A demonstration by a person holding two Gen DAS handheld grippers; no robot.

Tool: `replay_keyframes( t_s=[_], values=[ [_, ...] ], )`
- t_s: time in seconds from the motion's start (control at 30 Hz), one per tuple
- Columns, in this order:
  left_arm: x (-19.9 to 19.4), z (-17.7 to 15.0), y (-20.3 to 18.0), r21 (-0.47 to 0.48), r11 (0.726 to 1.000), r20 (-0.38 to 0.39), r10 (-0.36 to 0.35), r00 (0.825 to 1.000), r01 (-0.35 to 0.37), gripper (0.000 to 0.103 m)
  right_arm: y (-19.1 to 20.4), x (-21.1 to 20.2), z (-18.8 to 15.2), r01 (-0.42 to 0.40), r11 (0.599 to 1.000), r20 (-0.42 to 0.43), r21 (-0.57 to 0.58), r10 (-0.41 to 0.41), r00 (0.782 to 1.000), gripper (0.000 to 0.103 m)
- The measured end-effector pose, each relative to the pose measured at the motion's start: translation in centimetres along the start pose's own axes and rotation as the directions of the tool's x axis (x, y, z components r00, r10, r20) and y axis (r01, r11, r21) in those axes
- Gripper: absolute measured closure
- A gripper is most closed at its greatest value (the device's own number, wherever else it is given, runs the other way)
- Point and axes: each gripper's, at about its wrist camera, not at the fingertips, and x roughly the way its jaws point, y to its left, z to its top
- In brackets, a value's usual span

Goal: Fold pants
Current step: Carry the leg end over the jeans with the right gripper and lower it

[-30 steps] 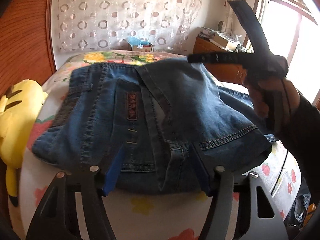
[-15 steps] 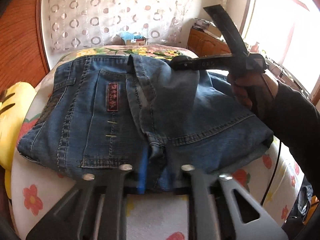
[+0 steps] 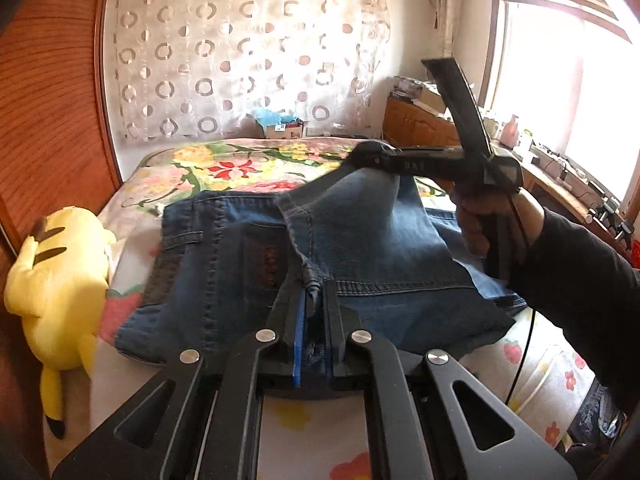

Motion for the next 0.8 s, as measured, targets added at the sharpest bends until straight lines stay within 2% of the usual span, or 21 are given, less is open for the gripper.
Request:
replay_keyframes(
  t_s=[0.1,0.3,0.57,0.7,0.73,0.77,0.8],
  values=[
    [0.5,-0.2,0.4,0.009,1.0,-0.015,0.016,1.0,-0.016,0.095,0.0,0.1,-1.0,0.022,1.0,-0.012,-0.003,-0.022,1.0,0.092],
    [0.3,0.9,2.1,0.002,0.999,-0.001,0.038,0.999,-0.038,0.096,0.9,-0.5,0.3,0.031,1.0,0.059,0.0,-0.031,0.998,0.093],
    [-3.4,2.5,5.9,-0.048,0.992,0.078,0.121,0.99,-0.118,0.096,4.2,-1.3,3.8,-0.033,0.998,0.197,-0.061,0.045,0.979,0.094],
    [-3.0,1.8,7.9,-0.072,0.984,0.051,0.167,0.985,-0.164,0.096,6.3,0.1,4.5,-0.036,0.995,0.188,-0.091,0.053,0.981,0.093],
    [-2.3,1.4,8.1,-0.067,0.983,0.026,0.171,0.985,-0.169,0.096,6.5,0.8,4.4,-0.028,0.995,0.163,-0.092,0.043,0.986,0.089],
    [-1.2,0.7,8.5,-0.063,0.981,-0.016,0.182,0.983,-0.183,0.096,6.6,1.9,4.1,-0.021,0.996,0.122,-0.09,0.032,0.992,0.076],
    [-0.3,-0.1,8.8,-0.061,0.979,-0.057,0.191,0.98,-0.194,0.096,6.5,2.9,3.9,-0.007,0.996,0.076,-0.086,0.013,0.997,0.069]
  ],
)
